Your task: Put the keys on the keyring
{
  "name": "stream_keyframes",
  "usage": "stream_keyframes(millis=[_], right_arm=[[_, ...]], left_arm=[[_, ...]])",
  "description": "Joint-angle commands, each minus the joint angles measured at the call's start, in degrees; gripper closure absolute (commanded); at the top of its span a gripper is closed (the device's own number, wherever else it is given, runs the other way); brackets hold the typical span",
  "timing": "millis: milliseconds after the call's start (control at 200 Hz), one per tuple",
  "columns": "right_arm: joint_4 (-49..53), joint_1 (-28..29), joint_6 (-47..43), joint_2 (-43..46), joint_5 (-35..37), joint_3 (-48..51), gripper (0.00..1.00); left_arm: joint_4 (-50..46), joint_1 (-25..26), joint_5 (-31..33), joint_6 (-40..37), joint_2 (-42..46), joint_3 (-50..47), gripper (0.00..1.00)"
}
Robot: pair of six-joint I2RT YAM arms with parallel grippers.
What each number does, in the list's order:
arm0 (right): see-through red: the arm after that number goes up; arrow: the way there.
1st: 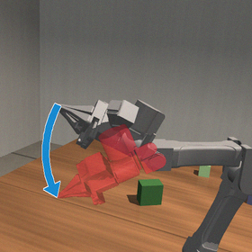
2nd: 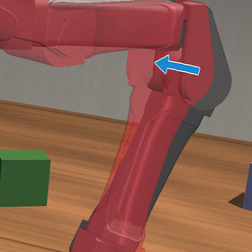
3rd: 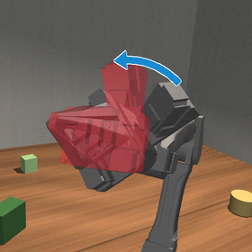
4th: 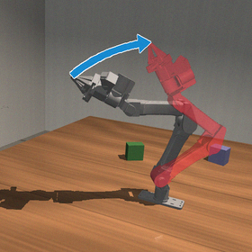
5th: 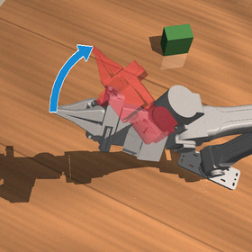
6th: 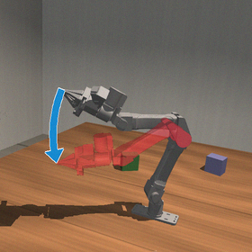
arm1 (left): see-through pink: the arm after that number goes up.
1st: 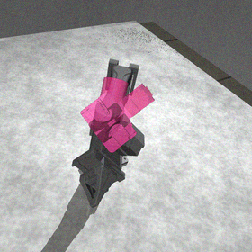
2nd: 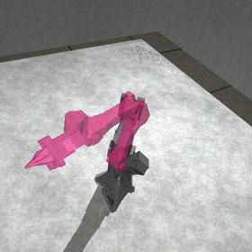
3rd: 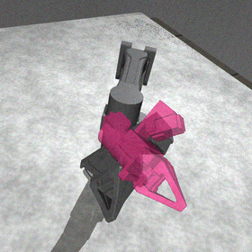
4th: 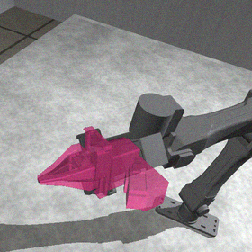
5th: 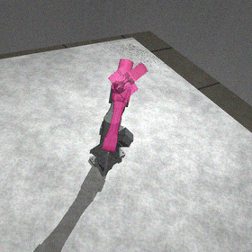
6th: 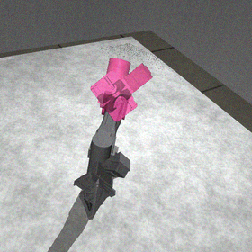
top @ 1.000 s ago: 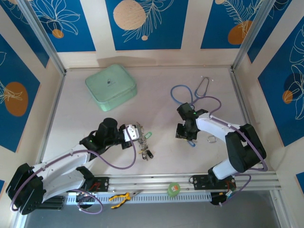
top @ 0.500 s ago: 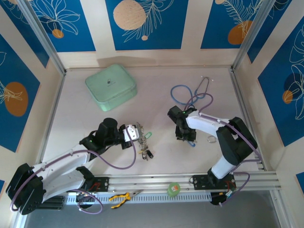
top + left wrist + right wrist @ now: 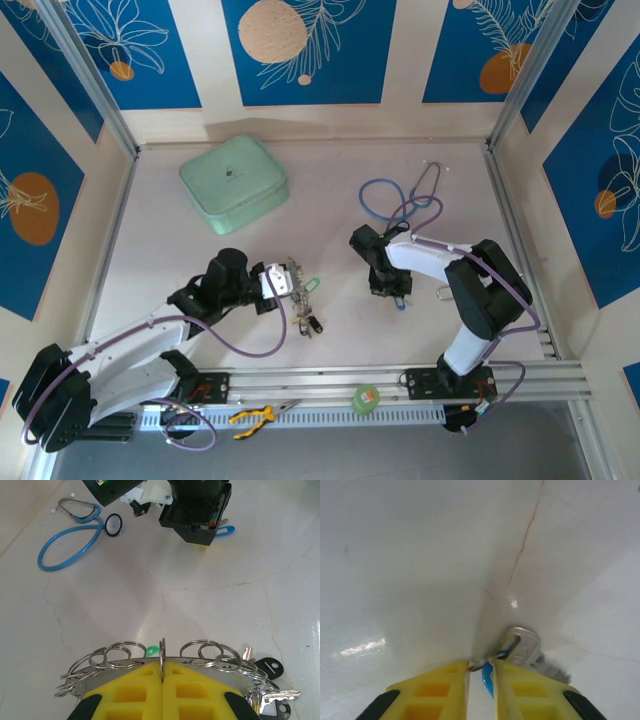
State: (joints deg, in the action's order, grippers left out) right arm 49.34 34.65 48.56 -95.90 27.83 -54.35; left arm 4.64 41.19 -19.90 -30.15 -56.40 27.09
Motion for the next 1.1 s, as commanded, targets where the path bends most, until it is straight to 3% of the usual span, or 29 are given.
stream_keyframes(millis=[0,195,420,640,765,935,1095], right_arm=[[2.11,0.33,1.1,0.1,2.21,-0.94,0.88],[3.4,0.81,1.15,1.52,3.15,-1.46,1.0],[1.49,2.15,-1.88,6.13,-0.47,-1.55,1.0],[-6.58,3.95,-6.63,9.8,-12.83,-0.25,1.0],[-9.48,4.21,-7.8,8.54,-17.63,0.25,1.0],[-6.36,3.45,-6.7,5.46,-18.53,0.18,1.0],[-4.71,2.54,-5.68,6.35,-18.23,0.67,0.73]], left_arm=[[-1.22,0.65,-1.47,-0.96,0.76,-0.19,1.0],[-1.35,0.62,-1.46,-1.13,0.74,-0.19,1.0],[-1.39,0.73,-1.37,-1.23,0.71,-0.19,1.0],[-1.39,0.71,-1.37,-1.31,0.65,-0.15,1.0],[-1.55,0.72,-1.28,-1.45,0.53,-0.2,1.0],[-1.66,0.66,-1.28,-1.49,0.33,-0.28,1.0],[-1.56,0.82,-1.28,-1.59,0.21,-0.26,1.0]])
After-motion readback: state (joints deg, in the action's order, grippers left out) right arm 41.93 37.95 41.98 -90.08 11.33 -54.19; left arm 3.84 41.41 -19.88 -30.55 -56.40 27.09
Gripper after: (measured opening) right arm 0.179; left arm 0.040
